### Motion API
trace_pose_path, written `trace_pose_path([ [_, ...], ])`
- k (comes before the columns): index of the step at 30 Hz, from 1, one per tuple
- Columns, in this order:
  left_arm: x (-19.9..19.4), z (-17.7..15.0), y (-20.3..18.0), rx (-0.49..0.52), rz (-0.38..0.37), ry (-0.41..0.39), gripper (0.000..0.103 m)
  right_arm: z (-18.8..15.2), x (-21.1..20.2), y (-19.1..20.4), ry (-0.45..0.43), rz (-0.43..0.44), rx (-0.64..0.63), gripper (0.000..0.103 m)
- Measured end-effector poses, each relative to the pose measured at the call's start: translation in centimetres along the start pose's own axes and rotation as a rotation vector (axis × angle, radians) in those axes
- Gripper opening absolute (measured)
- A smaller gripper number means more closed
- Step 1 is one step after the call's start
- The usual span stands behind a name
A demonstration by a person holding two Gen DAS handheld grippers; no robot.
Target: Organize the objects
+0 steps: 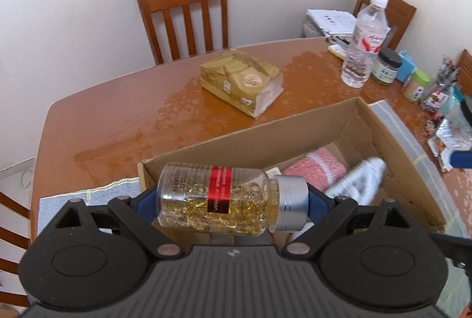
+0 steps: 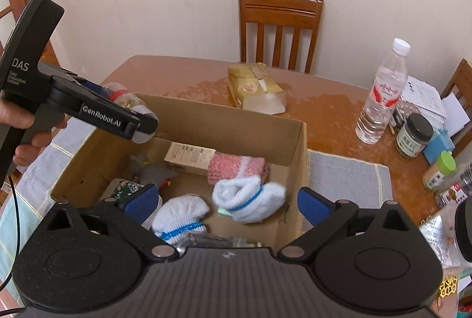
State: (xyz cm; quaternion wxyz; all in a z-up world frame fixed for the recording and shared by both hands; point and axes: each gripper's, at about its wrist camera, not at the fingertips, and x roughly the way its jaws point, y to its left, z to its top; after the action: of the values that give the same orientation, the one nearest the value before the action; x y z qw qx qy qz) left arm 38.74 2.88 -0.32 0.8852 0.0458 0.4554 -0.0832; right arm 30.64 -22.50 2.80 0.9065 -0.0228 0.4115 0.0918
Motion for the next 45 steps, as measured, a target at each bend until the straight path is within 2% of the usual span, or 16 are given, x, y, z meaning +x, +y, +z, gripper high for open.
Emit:
trace_pose_path([
  [6,-0.8,0.0,0.2,-0.014,0.035,-0.015,0.097,-0.4,-0.7,-0.6,0.002,-0.001,0.022,0.103],
  [16,-4.4,-1.8,-0.8,-0.008,0.039,-0.061,0.099,-2.3,-2.6,-0.5,-0.019,-0.009,0.029,0.103],
  [23,-6.9,-4.8,-2.2,0.000,0.053,-0.110,0.099,-5.8,-3.4,-0.3,-0.003,-0.018,0.053,0.103],
  [28,-8.3,-7.5,-3.0,-0.009,0.063,-0.113,0.099,-8.9,-3.4,-0.5,0.018,0.001,0.102,0.103],
  [35,-9.6,-11.3,-3.1,-0.079,0.062,-0.120,0.099,-12.8,-3.1,-0.7,0.059,-0.005,0.128,0.103],
  [39,-9.9,-13.5,-3.2,-0.117,0.063,-0.118,0.099,-14.8,-2.5,-0.6,0.086,-0.039,0.126,0.103],
  [42,-9.7,-15.1,-3.6,-0.112,0.093,-0.110,0.099,-15.9,-2.1,-0.6,0.106,-0.059,0.129,0.103],
  [45,-9.3,-16.2,-3.9,-0.113,0.090,-0.087,0.099,-16.7,-1.8,-0.5,0.121,-0.086,0.125,0.103],
])
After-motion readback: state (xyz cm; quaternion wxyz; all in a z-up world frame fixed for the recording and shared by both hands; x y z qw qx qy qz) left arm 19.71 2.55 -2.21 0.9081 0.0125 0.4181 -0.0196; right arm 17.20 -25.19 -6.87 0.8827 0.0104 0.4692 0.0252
